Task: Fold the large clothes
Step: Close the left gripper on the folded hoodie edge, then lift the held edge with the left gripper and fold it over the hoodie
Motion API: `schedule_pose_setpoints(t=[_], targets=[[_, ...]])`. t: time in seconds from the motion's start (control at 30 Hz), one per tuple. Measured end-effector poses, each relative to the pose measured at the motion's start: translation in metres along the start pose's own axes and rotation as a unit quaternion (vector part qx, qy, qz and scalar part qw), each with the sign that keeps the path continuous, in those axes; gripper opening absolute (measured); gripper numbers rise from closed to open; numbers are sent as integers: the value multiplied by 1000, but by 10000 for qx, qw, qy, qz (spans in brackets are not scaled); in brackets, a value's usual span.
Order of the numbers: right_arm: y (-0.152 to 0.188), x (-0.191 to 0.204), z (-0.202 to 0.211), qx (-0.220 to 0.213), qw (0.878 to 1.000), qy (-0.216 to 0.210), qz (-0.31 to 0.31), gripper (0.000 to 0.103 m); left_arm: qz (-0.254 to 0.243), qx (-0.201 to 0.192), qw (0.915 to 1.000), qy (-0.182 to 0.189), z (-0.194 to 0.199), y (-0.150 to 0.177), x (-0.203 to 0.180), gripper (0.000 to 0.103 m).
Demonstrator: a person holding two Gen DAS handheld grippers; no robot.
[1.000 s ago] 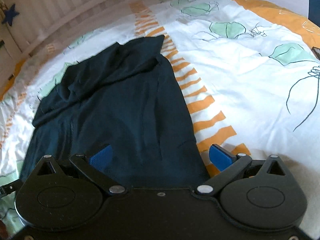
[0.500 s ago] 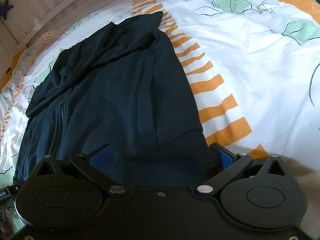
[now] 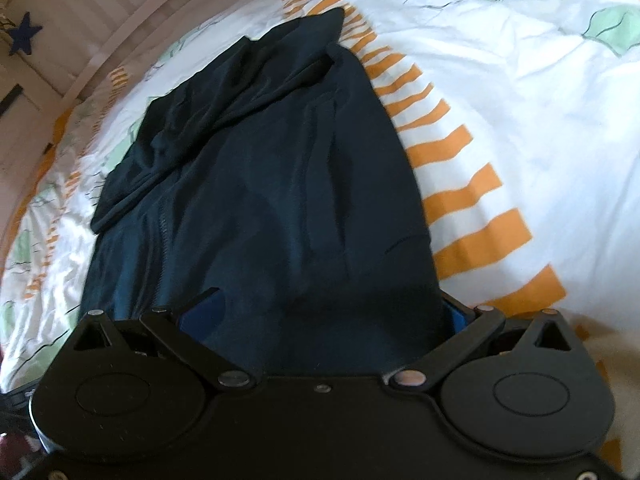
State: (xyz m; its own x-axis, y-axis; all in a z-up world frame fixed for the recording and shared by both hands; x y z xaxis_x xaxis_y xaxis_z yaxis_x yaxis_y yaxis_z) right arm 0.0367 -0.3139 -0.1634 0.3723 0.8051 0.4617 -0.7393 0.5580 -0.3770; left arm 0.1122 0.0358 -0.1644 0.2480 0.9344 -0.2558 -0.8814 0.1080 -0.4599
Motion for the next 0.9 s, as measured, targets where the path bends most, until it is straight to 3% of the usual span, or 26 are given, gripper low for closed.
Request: schedule_pose_setpoints(t=[0.07,0.17,0.2,0.23,0.27,0.33,0.43,0.67,0.9], targets=[[2,1,2,64,10000,-73,6,103,90,-15,9999,63,2,0,2,83],[4,3,4,119,9998,-144,5,102,378,-90,9992,120,5,-1,9,60],[4,2,5,137,9998,-130,-3,98,469,-115,9988,130,7,-1,12,48],[4,3,5,146,9998,-117,-38,88,578,-154,9981,158,9,-1,15,37],[5,2,5,151,9998,-93,-95,82,672,-193,9973,220,10,-1,17,32],[4,-3,6,115,9996,-36,-238,56,766,-262,9963,294,12,-3,19,23],[3,-11,11,-6,9989,-15,-469,31,755,-418,9959,273,15,-4,18,16],[-2,-5,23,-367,9971,-289,-604,24,979,-939,9888,626,34,-14,15,13],[-19,8,44,-889,9883,-1002,-734,19,1139,-1405,9783,1006,55,-39,6,13]])
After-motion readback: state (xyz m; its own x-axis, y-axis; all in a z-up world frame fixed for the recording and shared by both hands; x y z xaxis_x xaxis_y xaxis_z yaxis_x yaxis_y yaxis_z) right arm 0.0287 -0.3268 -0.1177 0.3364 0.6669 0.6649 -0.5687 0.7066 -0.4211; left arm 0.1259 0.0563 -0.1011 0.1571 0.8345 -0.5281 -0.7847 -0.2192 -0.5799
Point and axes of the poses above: each gripper's, at about its wrist camera, not at the fingertips, and z roughly against the way its jaws point, x to its left, y to its underside, the point moved 8 cm from there along -z, roughly the way its jaws point, and after that the axes turned 3 degrees about x, right-handed, at the moved point
